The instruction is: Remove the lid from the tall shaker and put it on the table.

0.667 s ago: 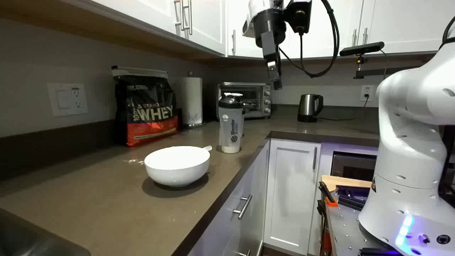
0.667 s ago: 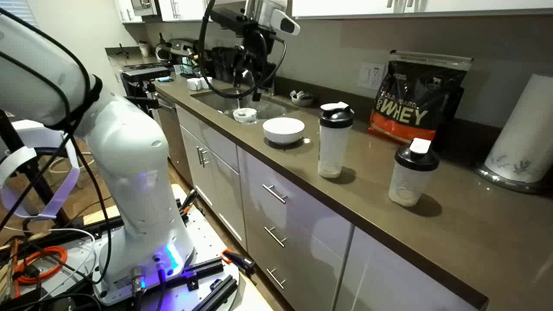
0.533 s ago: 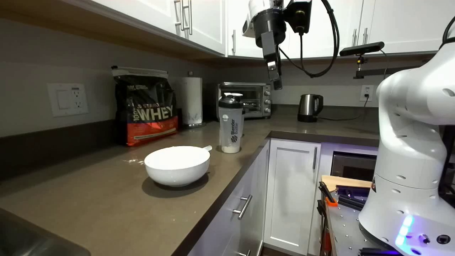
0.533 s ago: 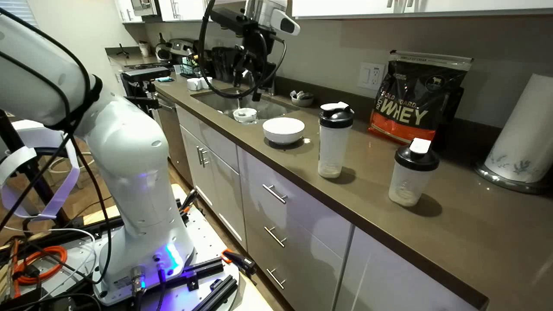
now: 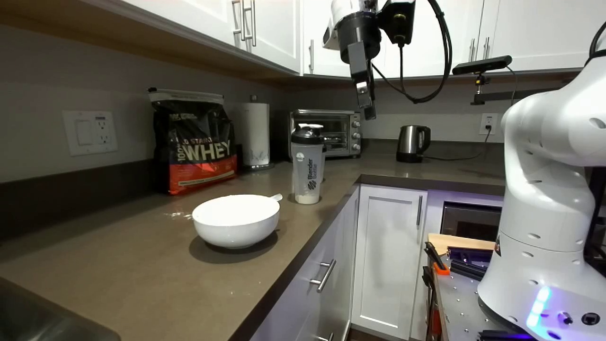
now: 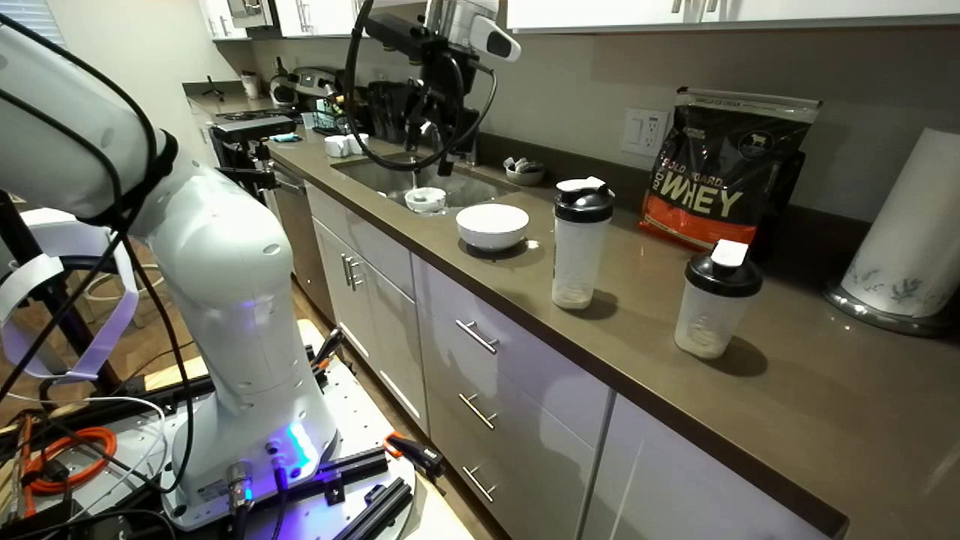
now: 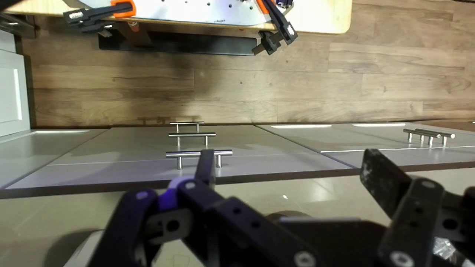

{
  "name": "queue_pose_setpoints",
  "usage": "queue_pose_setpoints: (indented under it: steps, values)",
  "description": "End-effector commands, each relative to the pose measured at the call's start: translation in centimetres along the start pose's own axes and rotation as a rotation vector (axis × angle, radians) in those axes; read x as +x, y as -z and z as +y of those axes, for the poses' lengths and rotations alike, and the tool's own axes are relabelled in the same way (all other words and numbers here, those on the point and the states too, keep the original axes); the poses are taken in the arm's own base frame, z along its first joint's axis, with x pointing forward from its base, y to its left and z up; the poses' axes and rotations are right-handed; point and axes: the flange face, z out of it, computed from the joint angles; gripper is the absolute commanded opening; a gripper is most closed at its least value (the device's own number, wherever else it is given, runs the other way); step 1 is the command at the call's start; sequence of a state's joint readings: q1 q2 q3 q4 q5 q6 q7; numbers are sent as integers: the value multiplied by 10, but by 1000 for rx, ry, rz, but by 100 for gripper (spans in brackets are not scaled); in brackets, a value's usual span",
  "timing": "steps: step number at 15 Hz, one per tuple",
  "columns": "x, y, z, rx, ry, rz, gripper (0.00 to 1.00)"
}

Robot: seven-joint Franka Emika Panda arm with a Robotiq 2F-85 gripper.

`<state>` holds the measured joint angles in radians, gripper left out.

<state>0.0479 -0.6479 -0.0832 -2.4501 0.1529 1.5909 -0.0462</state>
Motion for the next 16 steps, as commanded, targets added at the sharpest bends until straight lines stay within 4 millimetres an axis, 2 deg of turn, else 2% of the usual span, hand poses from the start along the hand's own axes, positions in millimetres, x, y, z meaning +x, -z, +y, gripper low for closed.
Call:
queue_pose_setpoints:
  steps: [1, 3, 10, 16]
  values:
    - [0, 0, 0, 0, 0, -1, 100]
    - [0, 0, 0, 0, 0, -1, 100]
    - [9, 19, 36, -51, -79, 65, 100]
    - [34, 37, 69, -75, -124, 232, 100]
